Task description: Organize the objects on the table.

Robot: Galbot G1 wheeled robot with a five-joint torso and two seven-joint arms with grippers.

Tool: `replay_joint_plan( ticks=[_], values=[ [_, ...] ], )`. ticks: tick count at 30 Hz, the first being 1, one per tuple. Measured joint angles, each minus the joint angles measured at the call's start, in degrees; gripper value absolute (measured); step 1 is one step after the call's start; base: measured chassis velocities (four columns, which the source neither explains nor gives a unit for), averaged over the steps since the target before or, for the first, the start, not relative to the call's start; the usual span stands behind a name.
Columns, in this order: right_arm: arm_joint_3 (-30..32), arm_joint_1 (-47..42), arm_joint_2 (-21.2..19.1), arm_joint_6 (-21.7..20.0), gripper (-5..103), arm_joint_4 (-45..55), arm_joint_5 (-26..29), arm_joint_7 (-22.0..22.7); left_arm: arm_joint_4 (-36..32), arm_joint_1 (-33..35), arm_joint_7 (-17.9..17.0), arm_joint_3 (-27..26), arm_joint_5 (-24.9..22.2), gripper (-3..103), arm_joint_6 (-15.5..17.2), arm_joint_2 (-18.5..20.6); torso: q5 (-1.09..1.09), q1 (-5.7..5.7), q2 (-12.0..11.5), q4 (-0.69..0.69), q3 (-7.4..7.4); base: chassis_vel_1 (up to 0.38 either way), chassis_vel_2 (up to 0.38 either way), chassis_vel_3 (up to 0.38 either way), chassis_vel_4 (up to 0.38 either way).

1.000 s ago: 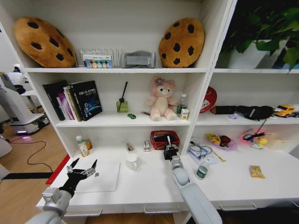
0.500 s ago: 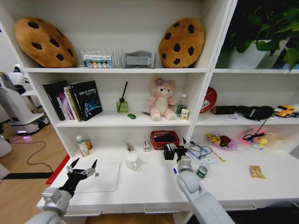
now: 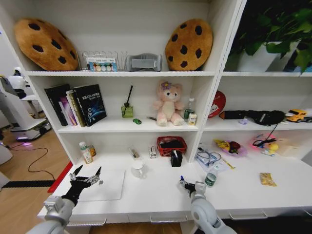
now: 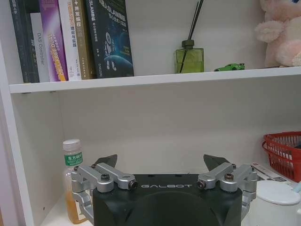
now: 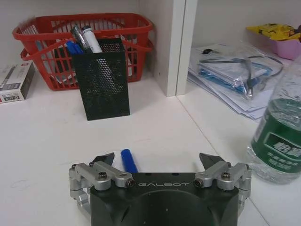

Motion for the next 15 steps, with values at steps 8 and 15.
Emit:
replay_joint_plan(
  ticks=[8,15],
  values=[
    [-1.8,2.4,0.8,-2.8,92,-1.9,0.0,-3.5,0.0,0.0,0.0,0.0,0.0,100,0.0,0.0,0.0,0.0,0.0,-0.01,0.0,0.0,0.0,0.0,0.0],
    [-2.2,3.0,0.9,-3.2,88,-2.2,0.9,-3.1,0.0,0.0,0.0,0.0,0.0,100,0.0,0.0,0.0,0.01,0.0,-0.01,0.0,0.0,0.0,0.0,0.0]
  ],
)
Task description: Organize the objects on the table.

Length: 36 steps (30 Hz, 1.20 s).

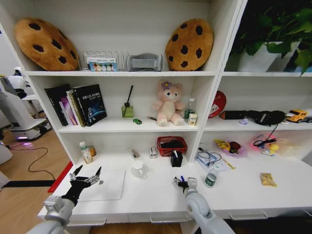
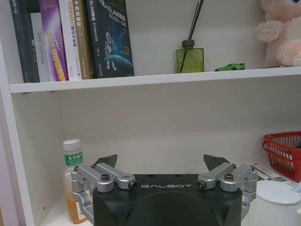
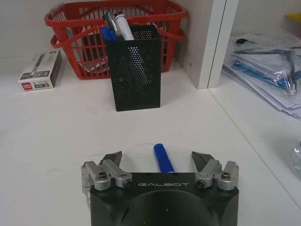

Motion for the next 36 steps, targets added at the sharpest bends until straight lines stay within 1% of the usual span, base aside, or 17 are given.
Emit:
replay_joint_plan(
  ticks=[3,4,5,6,8,9,16,18,19,22,25,27,28,31,32,35,36],
  values=[
    [0.0,0.2,0.1,0.0,78,-0.2,0.3,0.4,0.0,0.0,0.0,0.0,0.0,100,0.0,0.0,0.0,0.0,0.0,0.0,0.0,0.0,0.0,0.0,0.0],
    [0.0,0.2,0.1,0.0,78,-0.2,0.4,0.5,0.0,0.0,0.0,0.0,0.0,100,0.0,0.0,0.0,0.0,0.0,0.0,0.0,0.0,0.0,0.0,0.0],
    [0.1,0.2,0.1,0.0,67,-0.2,0.5,0.7,0.0,0.0,0.0,0.0,0.0,100,0.0,0.0,-0.01,0.0,0.0,0.0,0.0,0.0,0.0,0.0,0.0],
    [0.1,0.2,0.1,0.0,67,-0.2,0.5,0.7,0.0,0.0,0.0,0.0,0.0,100,0.0,0.0,-0.01,0.0,0.0,0.0,0.0,0.0,0.0,0.0,0.0],
    [0.2,-0.1,0.2,0.0,55,-0.2,0.5,0.8,0.0,0.0,0.0,0.0,0.0,100,0.0,0.0,-0.01,0.0,0.0,0.0,0.0,0.0,0.0,0.0,0.0],
    [0.2,-0.1,0.2,0.0,55,-0.2,0.5,0.8,0.0,0.0,0.0,0.0,0.0,100,0.0,0.0,-0.01,0.0,0.0,0.0,0.0,0.0,0.0,0.0,0.0],
    [0.4,-0.8,0.0,0.1,24,-0.1,0.9,0.8,0.0,0.0,0.0,0.0,0.0,100,0.0,0.0,-0.02,0.0,0.0,-0.01,-0.01,0.0,0.0,0.0,0.0],
    [0.4,-0.8,0.0,0.1,24,-0.1,1.0,0.6,0.0,0.0,0.0,0.0,0.0,100,0.0,0.0,-0.01,-0.01,0.0,-0.01,-0.01,0.0,0.0,0.0,0.0],
    [0.4,-0.6,0.0,0.5,13,-0.1,1.0,-0.3,0.0,0.0,0.0,0.0,0.0,100,0.0,0.0,0.01,0.0,0.0,0.0,0.0,0.0,0.0,0.0,0.0],
    [0.3,-0.4,0.0,1.7,10,0.0,0.3,-2.6,0.0,0.0,0.0,0.0,0.0,100,0.0,0.0,0.02,0.0,0.0,0.01,0.01,0.0,0.0,0.0,0.0],
    [0.3,-0.1,-0.1,4.2,8,0.4,-2.1,-5.4,0.0,0.0,0.0,0.0,0.0,100,0.0,0.0,0.04,0.01,0.0,0.0,0.02,0.0,0.0,0.0,0.0],
    [0.7,0.8,-0.2,8.4,8,0.9,-6.4,-9.3,0.0,0.0,0.0,0.0,0.0,100,0.0,0.0,0.02,0.01,0.0,0.0,0.02,0.0,0.0,0.0,0.0],
    [0.7,0.8,-0.2,8.4,8,0.9,-6.4,-9.3,0.0,0.0,0.0,0.0,0.0,100,0.0,0.0,0.02,0.01,0.0,0.0,0.02,0.0,0.0,0.0,0.0],
    [1.9,4.1,-0.2,15.4,8,0.5,-13.3,-15.5,0.0,0.0,0.0,0.0,0.0,100,0.0,0.0,0.01,0.01,0.0,0.0,0.01,0.0,0.0,0.0,0.0],
    [1.9,4.1,-0.2,15.4,8,0.5,-13.3,-15.5,0.0,0.0,0.0,0.0,0.0,100,0.0,0.0,0.01,0.01,0.0,0.0,0.01,0.0,0.0,0.0,0.0],
    [2.7,9.2,1.2,24.8,8,-4.6,-24.7,-21.1,0.0,0.0,0.0,0.0,0.0,100,0.0,0.0,-0.01,0.01,0.0,-0.01,0.01,0.0,0.0,0.0,0.0],
    [2.7,9.2,1.2,24.8,8,-4.6,-24.7,-21.1,0.0,0.0,0.0,0.0,0.0,100,0.0,0.0,-0.01,0.01,0.0,-0.01,0.01,0.0,0.0,0.0,0.0]
  ],
)
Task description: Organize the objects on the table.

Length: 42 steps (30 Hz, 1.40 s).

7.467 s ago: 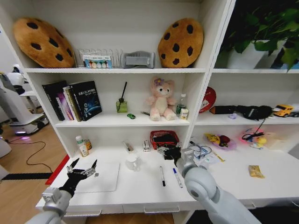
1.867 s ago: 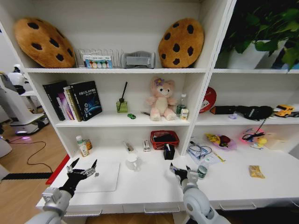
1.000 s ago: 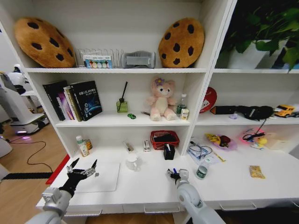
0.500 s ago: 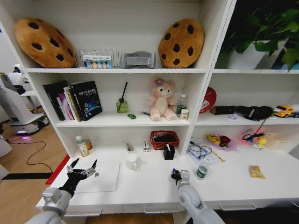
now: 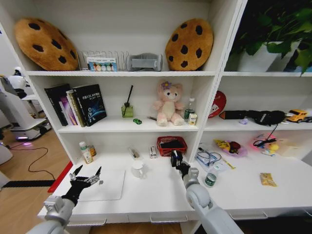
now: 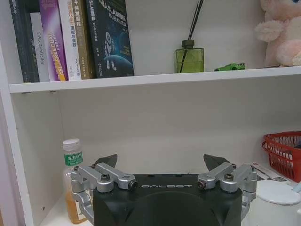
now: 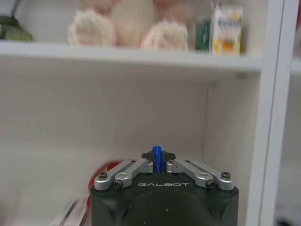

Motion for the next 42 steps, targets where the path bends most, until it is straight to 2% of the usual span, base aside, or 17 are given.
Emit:
replay_joint_plan(
  ticks=[2,3,7,10,31,35,36,37,39,42],
  values=[
    [0.2,6.0,2.8,8.1,8,-8.9,-7.8,-2.2,0.0,0.0,0.0,0.0,0.0,100,0.0,0.0,0.01,0.0,0.0,0.02,0.0,0.0,0.0,0.0,0.0],
    [0.2,6.0,2.8,8.1,8,-8.9,-7.8,-2.2,0.0,0.0,0.0,0.0,0.0,100,0.0,0.0,0.01,0.0,0.0,0.02,0.0,0.0,0.0,0.0,0.0],
    [0.0,13.4,6.6,15.8,8,-21.6,-15.7,-3.2,0.0,0.0,0.0,0.0,0.0,100,0.0,0.0,0.01,0.01,0.0,0.02,0.0,0.0,0.0,0.0,0.0],
    [-0.1,15.3,7.4,17.5,8,-24.7,-17.7,-3.4,0.0,0.0,0.0,0.0,0.0,100,0.0,0.0,0.0,0.01,0.0,0.03,0.0,0.0,0.0,0.0,0.0],
    [0.5,11.2,10.0,18.7,8,-29.9,-18.0,-2.8,0.0,0.0,0.0,0.0,0.0,100,0.0,0.0,0.01,-0.01,0.0,0.01,-0.01,0.0,0.0,0.0,0.0],
    [0.9,9.1,9.6,17.0,7,-26.9,-18.6,-1.9,0.0,0.0,0.0,0.0,0.0,100,0.0,0.0,0.01,-0.01,0.0,0.02,-0.01,0.0,0.0,0.0,0.0],
    [1.0,8.3,9.4,16.4,12,-25.6,-18.4,-1.8,0.0,0.0,0.0,0.0,0.0,100,0.0,0.0,0.01,-0.01,0.0,0.01,-0.01,0.0,0.0,0.0,0.0],
    [1.0,7.4,9.0,15.8,22,-23.7,-18.3,-1.5,0.0,0.0,0.0,0.0,0.0,100,0.0,0.0,0.02,-0.01,0.0,0.0,-0.01,0.0,0.0,0.0,0.0],
    [1.0,6.9,8.8,15.5,22,-22.6,-18.2,-1.3,0.0,0.0,0.0,0.0,0.0,100,0.0,0.0,0.02,-0.01,0.0,0.0,-0.01,0.0,0.0,0.0,0.0],
    [1.0,6.1,8.3,15.0,33,-20.7,-17.9,-1.0,0.0,0.0,0.0,0.0,0.0,100,0.0,0.0,0.02,-0.01,0.0,0.0,-0.01,0.0,0.0,0.0,0.0]
  ],
)
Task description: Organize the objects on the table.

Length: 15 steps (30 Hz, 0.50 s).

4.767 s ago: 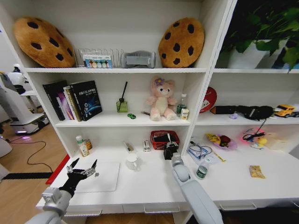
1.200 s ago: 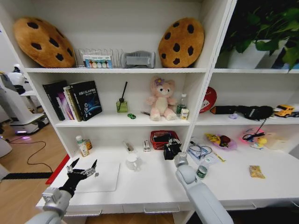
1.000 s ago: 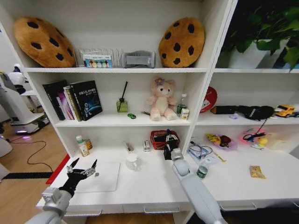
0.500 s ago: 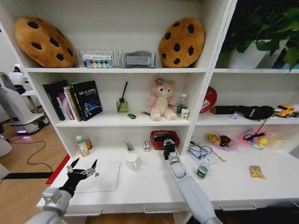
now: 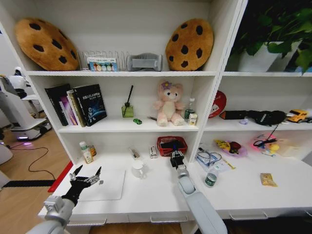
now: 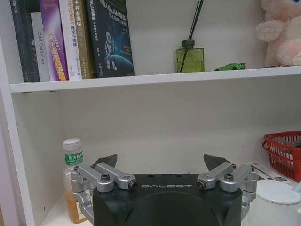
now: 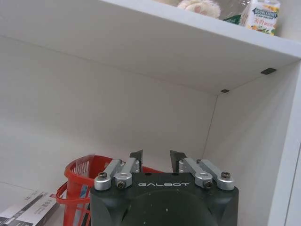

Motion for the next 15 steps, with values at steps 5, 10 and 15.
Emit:
replay_joint_plan(
  ticks=[5,10,15],
  values=[
    [0.2,-1.0,-0.7,-0.6,55,2.4,0.6,1.0,0.0,0.0,0.0,0.0,0.0,100,0.0,0.0,0.0,0.0,0.0,0.02,0.0,0.0,0.0,0.0,0.0],
    [0.7,-3.9,-2.1,-2.5,72,10.0,1.9,5.1,0.0,0.0,0.0,0.0,0.0,100,0.0,0.0,0.0,0.0,0.0,0.02,0.0,0.0,0.0,0.0,0.0],
    [0.1,-15.6,-4.0,-16.2,94,27.7,12.9,16.4,0.0,0.0,0.0,0.0,0.0,100,0.0,0.0,-0.02,0.0,0.0,0.0,0.0,0.0,0.0,0.0,0.0]
  ],
)
